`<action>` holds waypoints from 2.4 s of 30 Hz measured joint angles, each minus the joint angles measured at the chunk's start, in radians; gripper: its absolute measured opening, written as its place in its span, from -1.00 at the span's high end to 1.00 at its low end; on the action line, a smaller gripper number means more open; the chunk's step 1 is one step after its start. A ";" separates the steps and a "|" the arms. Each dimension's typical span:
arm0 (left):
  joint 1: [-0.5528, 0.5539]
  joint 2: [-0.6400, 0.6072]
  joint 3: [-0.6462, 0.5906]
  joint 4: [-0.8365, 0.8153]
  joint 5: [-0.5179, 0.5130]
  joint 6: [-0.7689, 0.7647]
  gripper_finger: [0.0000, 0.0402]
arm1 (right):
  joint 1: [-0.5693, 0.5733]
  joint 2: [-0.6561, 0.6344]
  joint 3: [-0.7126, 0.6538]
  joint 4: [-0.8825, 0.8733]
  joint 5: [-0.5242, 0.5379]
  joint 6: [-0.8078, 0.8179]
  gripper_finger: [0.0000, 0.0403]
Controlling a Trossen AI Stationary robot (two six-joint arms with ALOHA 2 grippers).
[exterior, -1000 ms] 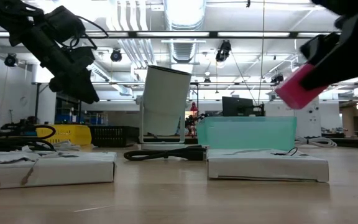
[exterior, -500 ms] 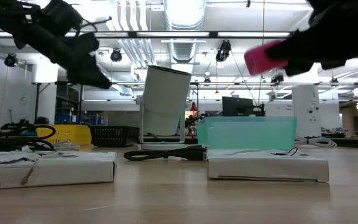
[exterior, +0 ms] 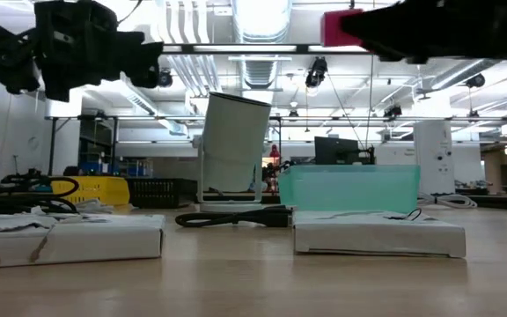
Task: Pick and place items into bin
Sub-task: Put the pink charger adapter into the yellow bin
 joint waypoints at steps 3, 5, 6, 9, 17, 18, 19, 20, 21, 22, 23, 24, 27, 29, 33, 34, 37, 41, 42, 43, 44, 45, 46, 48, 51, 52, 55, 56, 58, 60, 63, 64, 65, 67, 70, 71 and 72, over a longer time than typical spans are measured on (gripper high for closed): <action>-0.002 0.062 0.011 0.099 -0.002 0.044 0.17 | -0.046 0.000 0.005 -0.022 -0.043 0.033 0.30; -0.003 0.100 0.027 0.125 -0.003 0.044 0.17 | -0.067 -0.002 0.008 -0.025 -0.051 0.055 0.30; -0.004 0.118 0.036 0.123 -0.006 0.043 0.17 | -0.075 -0.003 0.009 -0.031 -0.053 0.055 0.30; -0.018 0.172 0.055 0.123 -0.043 0.043 0.16 | -0.090 -0.003 0.007 -0.041 -0.053 0.056 0.30; -0.072 0.286 0.083 0.200 -0.116 0.074 -0.12 | -0.091 -0.003 0.014 -0.041 -0.058 0.058 0.27; -0.080 0.300 0.090 0.201 -0.129 0.075 -0.16 | -0.091 -0.003 0.014 -0.041 -0.058 0.058 0.27; -0.089 0.315 0.098 0.205 -0.142 0.075 -0.19 | -0.091 -0.003 0.014 -0.040 -0.058 0.059 0.28; -0.100 0.331 0.106 0.204 -0.145 0.075 -0.21 | -0.091 -0.003 0.017 -0.040 -0.058 0.059 0.29; -0.111 0.349 0.114 0.203 -0.145 0.076 -0.23 | -0.091 -0.003 0.019 -0.040 -0.058 0.058 0.30; -0.123 0.368 0.126 0.202 -0.146 0.076 -0.24 | -0.091 -0.003 0.020 -0.040 -0.059 0.058 0.30; -0.137 0.388 0.139 0.202 -0.150 0.076 -0.25 | -0.091 -0.003 0.020 -0.040 -0.060 0.058 0.30; -0.152 0.407 0.151 0.202 -0.161 0.076 -0.25 | -0.091 -0.003 0.021 -0.040 -0.061 0.058 0.30; -0.202 0.469 0.203 0.204 -0.212 0.079 -0.25 | -0.090 -0.003 0.021 -0.040 -0.062 0.056 0.30; -0.234 0.515 0.240 0.201 -0.253 0.077 -0.25 | -0.091 -0.003 0.021 -0.040 -0.073 0.056 0.30; -0.282 0.599 0.322 0.202 -0.275 0.079 -0.25 | -0.090 -0.003 0.022 -0.040 -0.085 0.058 0.30; -0.290 0.618 0.341 0.201 -0.275 0.079 -0.25 | -0.090 -0.003 0.022 -0.040 -0.085 0.059 0.30; -0.308 0.658 0.384 0.199 -0.280 0.103 -0.25 | -0.090 -0.003 0.022 -0.040 -0.084 0.059 0.30; -0.318 0.672 0.406 0.199 -0.302 0.146 -0.25 | -0.090 -0.003 0.022 -0.040 -0.084 0.059 0.30; -0.318 0.670 0.407 0.200 -0.304 0.155 -0.25 | -0.090 -0.003 0.022 -0.040 -0.084 0.059 0.30; -0.318 0.668 0.408 0.201 -0.313 0.164 -0.25 | -0.090 -0.003 0.022 -0.040 -0.084 0.059 0.30; -0.317 0.666 0.409 0.201 -0.323 0.173 -0.25 | -0.090 -0.003 0.022 -0.040 -0.084 0.059 0.30; -0.316 0.662 0.408 0.198 -0.327 0.177 -0.25 | -0.090 -0.003 0.022 -0.040 -0.084 0.058 0.30; -0.316 0.658 0.408 0.198 -0.334 0.178 -0.25 | -0.090 -0.003 0.022 -0.040 -0.084 0.058 0.30; -0.316 0.648 0.408 0.200 -0.348 0.180 -0.25 | -0.090 -0.003 0.022 -0.040 -0.084 0.058 0.30; -0.325 0.623 0.407 0.157 -0.352 0.213 -0.25 | -0.090 -0.003 0.024 -0.040 -0.084 0.060 0.30; -0.333 0.610 0.405 0.126 -0.368 0.241 -0.25 | -0.090 -0.003 0.025 -0.040 -0.084 0.067 0.30; -0.384 0.577 0.403 0.014 -0.500 0.318 -0.24 | -0.090 -0.003 0.029 -0.039 -0.083 0.089 0.30; -0.407 0.573 0.403 -0.010 -0.552 0.337 -0.23 | -0.090 -0.003 0.029 -0.040 -0.083 0.089 0.30; -0.452 0.573 0.403 -0.020 -0.631 0.362 -0.21 | -0.090 -0.003 0.029 -0.040 -0.083 0.086 0.30; -0.490 0.574 0.405 -0.018 -0.689 0.378 -0.18 | -0.090 -0.003 0.029 -0.040 -0.083 0.086 0.30; -0.531 0.579 0.418 -0.011 -0.767 0.366 -0.14 | -0.090 -0.003 0.029 -0.040 -0.083 0.086 0.30; -0.539 0.580 0.421 -0.012 -0.788 0.348 -0.12 | -0.090 -0.003 0.030 -0.040 -0.083 0.086 0.30; -0.544 0.580 0.427 -0.011 -0.797 0.329 -0.11 | -0.090 -0.003 0.031 -0.040 -0.083 0.085 0.30; -0.552 0.580 0.430 -0.010 -0.799 0.305 -0.10 | -0.090 -0.004 0.032 -0.040 -0.083 0.085 0.30; -0.554 0.580 0.430 -0.011 -0.799 0.274 -0.10 | -0.090 -0.004 0.033 -0.040 -0.083 0.084 0.30; -0.554 0.580 0.430 -0.011 -0.800 0.261 -0.10 | -0.091 -0.004 0.033 -0.040 -0.083 0.081 0.30; -0.554 0.580 0.430 -0.009 -0.803 0.252 -0.10 | -0.091 -0.004 0.033 -0.040 -0.083 0.081 0.30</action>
